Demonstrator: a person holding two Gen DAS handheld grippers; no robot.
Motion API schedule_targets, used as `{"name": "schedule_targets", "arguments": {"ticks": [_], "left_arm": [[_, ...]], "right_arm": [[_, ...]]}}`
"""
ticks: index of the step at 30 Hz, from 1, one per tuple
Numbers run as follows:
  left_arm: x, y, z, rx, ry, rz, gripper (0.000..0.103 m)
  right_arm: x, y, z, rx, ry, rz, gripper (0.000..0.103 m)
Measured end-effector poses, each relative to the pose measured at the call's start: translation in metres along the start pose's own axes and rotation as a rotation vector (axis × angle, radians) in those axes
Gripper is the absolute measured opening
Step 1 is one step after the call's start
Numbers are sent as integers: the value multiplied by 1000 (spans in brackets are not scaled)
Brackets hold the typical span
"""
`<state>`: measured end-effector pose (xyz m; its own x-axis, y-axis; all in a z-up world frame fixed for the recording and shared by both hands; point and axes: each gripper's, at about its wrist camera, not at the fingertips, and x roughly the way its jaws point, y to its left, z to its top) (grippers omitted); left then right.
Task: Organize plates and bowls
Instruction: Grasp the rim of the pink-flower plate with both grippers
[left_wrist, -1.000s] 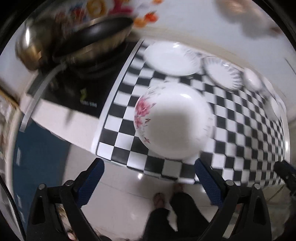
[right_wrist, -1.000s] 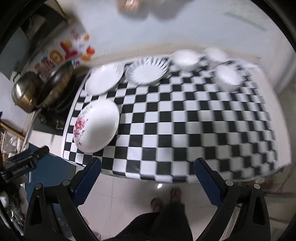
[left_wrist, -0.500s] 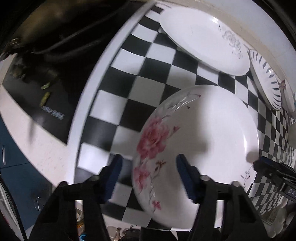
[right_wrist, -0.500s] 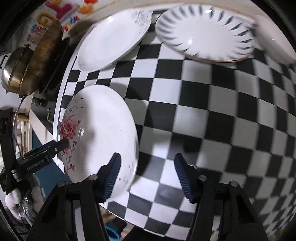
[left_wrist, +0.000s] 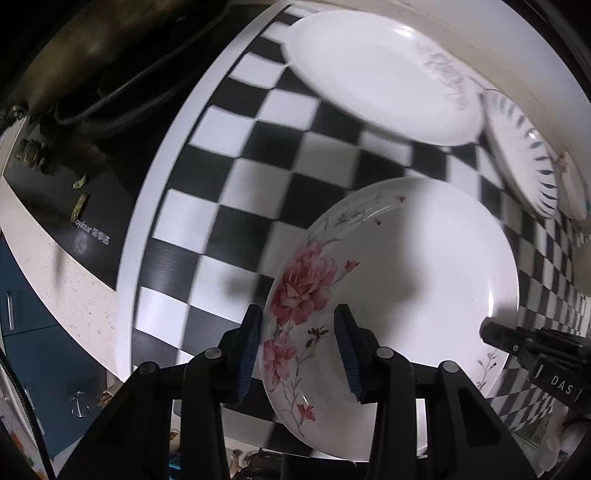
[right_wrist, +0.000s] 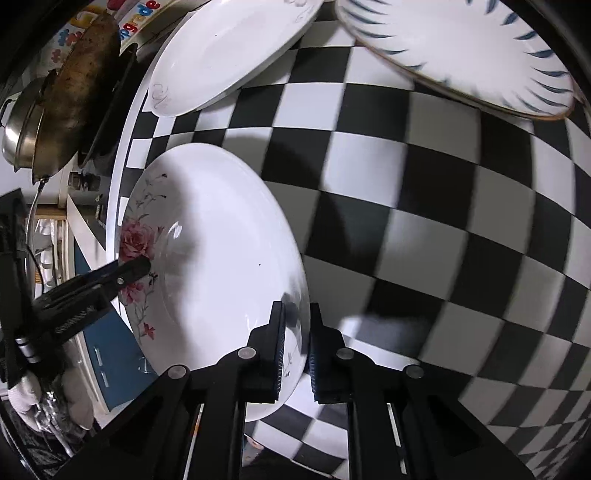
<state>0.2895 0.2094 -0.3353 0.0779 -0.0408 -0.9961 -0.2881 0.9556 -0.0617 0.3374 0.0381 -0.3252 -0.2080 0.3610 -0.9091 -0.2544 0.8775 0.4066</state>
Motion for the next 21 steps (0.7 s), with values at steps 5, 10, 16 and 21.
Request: {"name": "schedule_targets", "arguments": {"ticks": [5,10,16,21], "left_arm": [[-25,-47,-31,69,-21,-32,37],[-41,-96,-46,152,-33,-66,37],[-45,-128,-47,260,-15,-99,37],[-42,-145,-52,320,5,-95,37]], "right_arm": [[-33,-31,-23,16,-24,3,13],[-67,-71,-51,76,-55,-9,13],[-107,-129,-83,172,-112,-15,13],[-116,-166,-99,251,-139,-17,13]]}}
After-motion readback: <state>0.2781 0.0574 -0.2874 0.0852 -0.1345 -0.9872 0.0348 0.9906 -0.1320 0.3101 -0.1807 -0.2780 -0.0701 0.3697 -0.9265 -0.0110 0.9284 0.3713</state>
